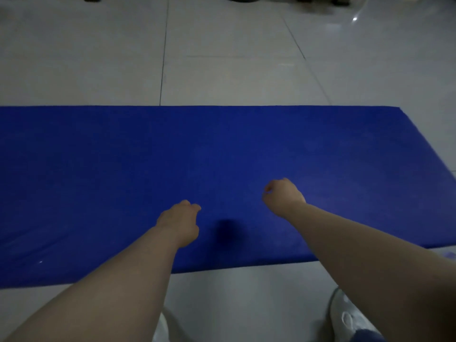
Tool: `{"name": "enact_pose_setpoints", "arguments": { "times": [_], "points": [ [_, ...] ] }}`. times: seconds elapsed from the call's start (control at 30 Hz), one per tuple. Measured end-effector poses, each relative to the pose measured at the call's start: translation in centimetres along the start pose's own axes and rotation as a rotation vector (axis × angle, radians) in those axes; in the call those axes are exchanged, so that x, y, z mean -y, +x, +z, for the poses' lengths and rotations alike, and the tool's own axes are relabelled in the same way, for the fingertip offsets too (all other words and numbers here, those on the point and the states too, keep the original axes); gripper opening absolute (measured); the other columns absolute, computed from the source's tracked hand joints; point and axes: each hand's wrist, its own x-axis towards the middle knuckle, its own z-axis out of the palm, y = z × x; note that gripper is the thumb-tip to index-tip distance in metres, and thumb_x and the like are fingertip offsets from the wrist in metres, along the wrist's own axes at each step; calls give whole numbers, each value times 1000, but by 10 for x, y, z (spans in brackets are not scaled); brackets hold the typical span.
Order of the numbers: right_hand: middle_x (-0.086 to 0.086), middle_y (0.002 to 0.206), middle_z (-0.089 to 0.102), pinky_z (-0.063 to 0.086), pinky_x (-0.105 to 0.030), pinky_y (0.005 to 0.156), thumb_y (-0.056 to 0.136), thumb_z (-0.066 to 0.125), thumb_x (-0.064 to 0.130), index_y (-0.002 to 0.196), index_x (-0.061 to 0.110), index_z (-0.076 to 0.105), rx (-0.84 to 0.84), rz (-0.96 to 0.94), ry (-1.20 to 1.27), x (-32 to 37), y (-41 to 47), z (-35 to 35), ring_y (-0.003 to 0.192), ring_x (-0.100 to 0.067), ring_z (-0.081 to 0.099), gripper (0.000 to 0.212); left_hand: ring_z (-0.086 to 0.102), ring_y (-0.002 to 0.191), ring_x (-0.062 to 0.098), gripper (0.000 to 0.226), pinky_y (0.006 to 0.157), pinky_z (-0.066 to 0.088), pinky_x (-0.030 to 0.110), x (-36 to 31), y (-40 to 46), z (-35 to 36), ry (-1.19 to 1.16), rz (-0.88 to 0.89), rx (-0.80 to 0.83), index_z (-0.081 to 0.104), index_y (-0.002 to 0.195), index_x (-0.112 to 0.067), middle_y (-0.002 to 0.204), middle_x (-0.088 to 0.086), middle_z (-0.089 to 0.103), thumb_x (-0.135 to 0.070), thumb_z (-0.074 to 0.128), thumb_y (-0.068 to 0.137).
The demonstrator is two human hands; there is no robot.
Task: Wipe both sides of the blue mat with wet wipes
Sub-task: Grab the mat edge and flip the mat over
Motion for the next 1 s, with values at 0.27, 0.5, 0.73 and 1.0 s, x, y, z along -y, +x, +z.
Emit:
{"name": "enact_pose_setpoints", "arguments": {
  "times": [0.27,0.5,0.73,1.0],
  "points": [
    [-6,127,33,44,-31,72,93,54,41,128,13,44,-22,-191,-240,4,17,45,90,-22,46,46,38,128,21,56,105,37,36,14,14,41,177,-67,66,33,145,-18,142,5,34,-20,50,92],
    [-5,140,22,38,-35,98,81,59,61,146,19,23,188,-271,-370,-6,23,92,121,-24,39,85,-6,148,28,107,120,9,45,19,23,80,329,-88,182,-15,152,-17,159,13,-19,-49,63,86],
    [-6,148,9,30,-41,106,71,67,65,151,23,-4,263,-327,-551,-31,12,135,130,-28,29,114,-21,144,36,124,119,2,49,27,35,113,446,-71,149,-31,146,-14,149,20,-38,-49,69,81],
    [-7,151,-3,28,-42,104,74,64,63,149,18,-14,198,-398,-700,-39,3,146,125,-28,27,117,-11,145,43,91,120,7,46,26,27,117,421,24,121,-24,148,-11,153,25,-27,-23,50,97]
  ]
}}
